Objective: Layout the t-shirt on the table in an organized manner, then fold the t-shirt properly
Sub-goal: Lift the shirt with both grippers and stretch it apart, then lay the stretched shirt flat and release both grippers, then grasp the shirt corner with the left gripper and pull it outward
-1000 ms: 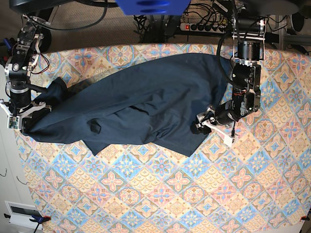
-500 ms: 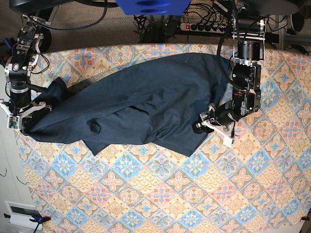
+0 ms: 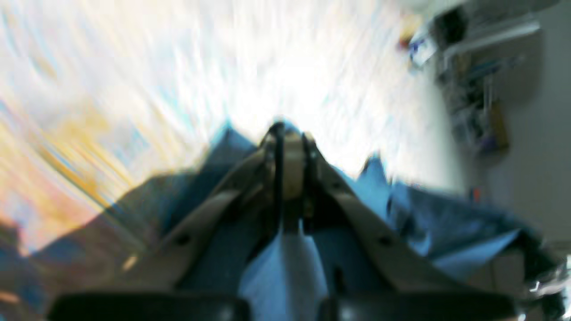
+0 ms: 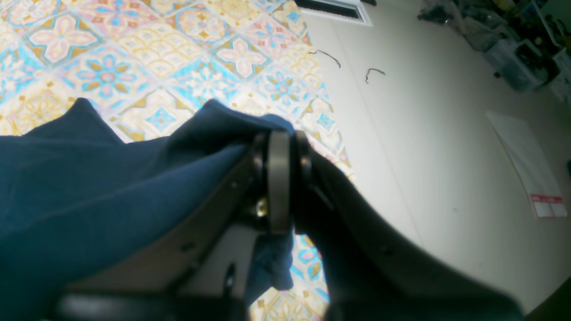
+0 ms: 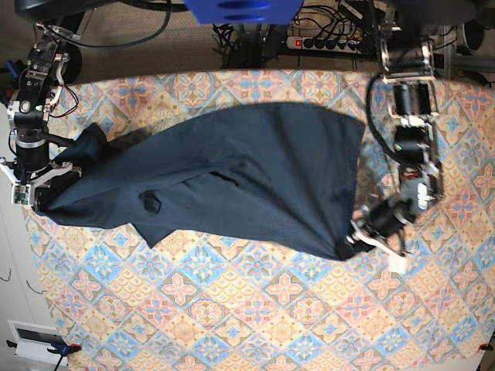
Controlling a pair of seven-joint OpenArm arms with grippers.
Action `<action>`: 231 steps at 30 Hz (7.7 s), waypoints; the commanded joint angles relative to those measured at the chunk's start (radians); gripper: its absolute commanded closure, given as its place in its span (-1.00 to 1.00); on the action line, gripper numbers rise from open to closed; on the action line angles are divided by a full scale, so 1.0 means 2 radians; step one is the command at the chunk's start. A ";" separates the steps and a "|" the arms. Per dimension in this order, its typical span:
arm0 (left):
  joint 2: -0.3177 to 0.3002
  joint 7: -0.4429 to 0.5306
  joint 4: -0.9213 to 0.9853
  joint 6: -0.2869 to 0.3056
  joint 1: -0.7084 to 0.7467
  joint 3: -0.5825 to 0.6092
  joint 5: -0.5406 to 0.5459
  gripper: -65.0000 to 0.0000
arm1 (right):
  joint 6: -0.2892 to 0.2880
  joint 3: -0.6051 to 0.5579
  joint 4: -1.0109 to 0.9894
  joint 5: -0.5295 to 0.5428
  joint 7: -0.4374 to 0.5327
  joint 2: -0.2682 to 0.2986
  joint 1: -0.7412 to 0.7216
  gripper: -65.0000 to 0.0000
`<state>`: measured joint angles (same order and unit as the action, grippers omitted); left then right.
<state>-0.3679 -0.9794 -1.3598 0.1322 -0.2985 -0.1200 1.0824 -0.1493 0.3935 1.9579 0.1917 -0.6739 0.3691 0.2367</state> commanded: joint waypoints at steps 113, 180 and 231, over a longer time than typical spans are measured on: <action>-0.089 -0.090 -0.126 0.003 0.363 -0.329 0.100 -0.25 | -0.147 -0.128 -0.145 0.139 -0.158 0.028 -0.038 0.13; -0.053 -0.114 -0.255 0.006 0.295 -0.107 -0.104 1.00 | -0.147 -0.041 -0.152 0.139 -0.155 0.025 -0.037 0.43; -0.194 -0.078 -0.322 0.007 0.358 -0.041 -0.097 1.00 | -0.147 -0.015 -0.147 0.139 -0.155 0.025 -0.024 0.43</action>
<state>-0.7403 -1.1503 -1.9900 0.1474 0.4259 -0.1898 0.8894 -0.4416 0.3557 1.6432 0.4534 -1.0054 0.3992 0.2012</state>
